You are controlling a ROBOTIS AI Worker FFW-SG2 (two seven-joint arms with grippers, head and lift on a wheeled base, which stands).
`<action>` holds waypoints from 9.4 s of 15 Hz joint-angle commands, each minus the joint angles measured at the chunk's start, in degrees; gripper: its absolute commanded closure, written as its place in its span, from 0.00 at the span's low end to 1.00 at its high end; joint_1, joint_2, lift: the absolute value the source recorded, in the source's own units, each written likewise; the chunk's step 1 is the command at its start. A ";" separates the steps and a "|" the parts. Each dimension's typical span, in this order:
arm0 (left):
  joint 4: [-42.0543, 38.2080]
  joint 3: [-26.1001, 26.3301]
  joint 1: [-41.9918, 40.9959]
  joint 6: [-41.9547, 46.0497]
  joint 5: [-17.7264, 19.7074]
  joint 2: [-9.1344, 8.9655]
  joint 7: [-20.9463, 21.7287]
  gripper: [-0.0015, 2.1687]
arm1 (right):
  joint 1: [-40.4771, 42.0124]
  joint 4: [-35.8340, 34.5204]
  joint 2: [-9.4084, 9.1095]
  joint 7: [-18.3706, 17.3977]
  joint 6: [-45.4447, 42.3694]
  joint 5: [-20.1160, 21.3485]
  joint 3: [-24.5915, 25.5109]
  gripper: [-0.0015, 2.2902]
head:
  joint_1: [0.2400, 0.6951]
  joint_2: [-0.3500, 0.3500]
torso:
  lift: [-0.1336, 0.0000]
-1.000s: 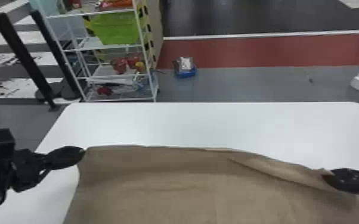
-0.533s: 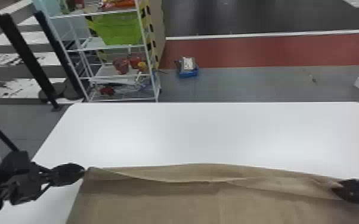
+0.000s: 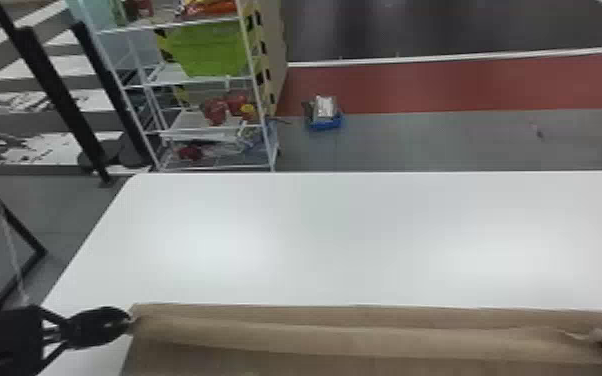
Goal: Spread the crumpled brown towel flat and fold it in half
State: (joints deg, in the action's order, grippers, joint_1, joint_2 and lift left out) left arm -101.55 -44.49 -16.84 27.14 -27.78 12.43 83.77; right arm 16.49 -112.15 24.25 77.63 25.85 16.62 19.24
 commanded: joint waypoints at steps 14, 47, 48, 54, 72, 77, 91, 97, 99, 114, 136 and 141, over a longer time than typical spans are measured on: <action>-6.73 -3.41 -10.85 11.39 -0.08 -2.41 0.87 0.99 | 2.85 -2.37 -0.08 0.69 -0.92 0.08 1.42 0.58 | 1.00 0.73 | 0.08; -9.28 -0.51 -17.61 11.22 -1.49 -4.87 2.53 0.94 | 1.18 0.26 0.72 0.69 -0.75 -0.54 2.73 0.58 | 1.00 0.56 | 0.08; -9.37 -1.04 -17.61 11.22 -1.49 -4.87 2.71 0.91 | 1.18 0.26 0.72 0.69 -0.75 -0.54 2.73 0.58 | 1.00 0.57 | 0.08; -10.51 -2.62 -17.88 11.04 -1.40 -4.69 5.35 0.67 | 1.44 -0.53 0.54 0.69 -0.57 -0.71 2.47 0.58 | 1.00 0.63 | 0.08; -13.06 -5.52 -15.86 10.16 -0.17 -4.61 6.31 0.07 | 8.12 1.49 -0.60 0.69 -24.48 3.95 5.11 0.58 | 1.00 0.69 | 0.08; -13.85 -5.35 -14.89 9.64 -0.08 -4.87 6.31 0.07 | 8.65 3.25 -0.25 0.69 -28.87 7.99 6.07 0.54 | 1.00 0.68 | 0.08; -14.82 -5.87 -14.80 9.11 -0.17 -5.05 6.40 0.07 | 9.88 -0.18 0.36 0.69 -27.47 0.43 14.86 0.03 | 1.00 0.57 | 0.08; -14.91 -5.87 -14.80 9.11 -0.17 -5.05 6.40 0.07 | 8.91 1.67 1.24 0.69 -19.91 -10.03 21.28 0.03 | 1.00 0.47 | 0.08; -15.08 -5.87 -14.80 9.11 0.01 -5.05 6.40 0.07 | 8.74 3.16 1.15 0.69 -15.69 -14.25 22.16 0.04 | 1.00 0.42 | 0.08; -15.17 -7.28 -14.89 8.76 1.50 -5.31 6.31 0.07 | 5.75 -9.67 2.39 0.69 1.89 -1.33 7.04 0.09 | 1.00 0.66 | 0.08; -13.24 -6.14 -13.66 8.76 0.54 -4.78 5.96 0.07 | 11.64 -12.57 3.26 0.69 2.24 12.73 -3.77 0.28 | 1.00 0.78 | 0.08; -13.24 -6.14 -13.66 8.76 0.54 -4.78 5.96 0.07 | 13.57 -14.68 3.53 0.69 2.24 12.82 -2.63 0.46 | 1.00 0.79 | 0.08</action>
State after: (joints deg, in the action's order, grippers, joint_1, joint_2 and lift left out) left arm -114.77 -50.62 -30.50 35.90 -27.19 7.65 89.73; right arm 29.38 -126.24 27.77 78.13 28.09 29.44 16.07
